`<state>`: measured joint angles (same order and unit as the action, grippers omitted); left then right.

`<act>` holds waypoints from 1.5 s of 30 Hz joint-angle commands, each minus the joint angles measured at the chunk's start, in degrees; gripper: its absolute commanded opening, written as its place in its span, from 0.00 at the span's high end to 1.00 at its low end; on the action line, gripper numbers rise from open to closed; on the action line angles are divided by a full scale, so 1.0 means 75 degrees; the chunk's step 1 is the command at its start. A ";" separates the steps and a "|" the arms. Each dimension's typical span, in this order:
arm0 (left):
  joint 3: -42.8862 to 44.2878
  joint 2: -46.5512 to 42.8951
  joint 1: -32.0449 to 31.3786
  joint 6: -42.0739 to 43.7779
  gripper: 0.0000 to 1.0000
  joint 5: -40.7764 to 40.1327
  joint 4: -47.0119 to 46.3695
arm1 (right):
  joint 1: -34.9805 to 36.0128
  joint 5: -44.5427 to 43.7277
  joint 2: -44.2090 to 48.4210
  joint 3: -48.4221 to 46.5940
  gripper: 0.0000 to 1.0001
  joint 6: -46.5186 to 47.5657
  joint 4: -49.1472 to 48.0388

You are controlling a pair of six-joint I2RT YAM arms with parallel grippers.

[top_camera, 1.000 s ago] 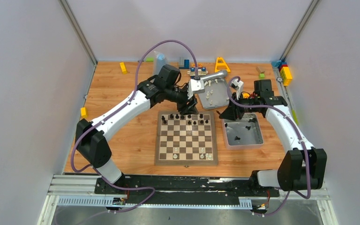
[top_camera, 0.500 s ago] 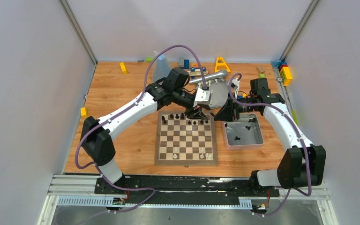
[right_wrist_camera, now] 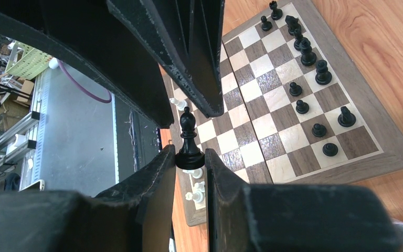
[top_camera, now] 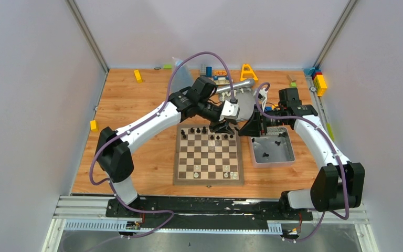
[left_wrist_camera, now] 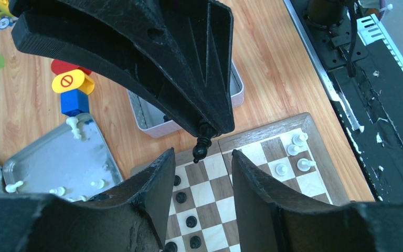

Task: Set up the chess pieces on the board
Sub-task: Place the chess piece on the chessboard.

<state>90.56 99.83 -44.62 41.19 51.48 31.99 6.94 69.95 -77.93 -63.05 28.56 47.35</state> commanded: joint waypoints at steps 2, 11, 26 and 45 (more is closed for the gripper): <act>0.0326 0.0064 -0.0127 0.0184 0.51 -0.0011 0.0012 | 0.0034 0.0351 0.0020 0.0004 0.92 0.0221 -0.0038; 0.0457 0.0164 -0.0153 0.0237 0.61 -0.0023 0.0116 | 0.0025 0.0295 0.0054 0.0016 0.92 0.0194 -0.0033; 0.0572 0.0264 -0.0197 0.0139 0.74 0.0005 0.0153 | 0.0034 0.0236 0.0008 0.0083 0.92 0.0197 -0.0038; 0.0580 0.0089 -0.0215 0.0319 1.00 -0.0242 0.0834 | 0.0032 -0.0271 0.0093 0.0019 0.60 0.0086 -0.0039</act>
<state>93.08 102.02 -45.67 42.57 50.22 36.14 7.07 69.23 -77.93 -62.63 28.60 47.75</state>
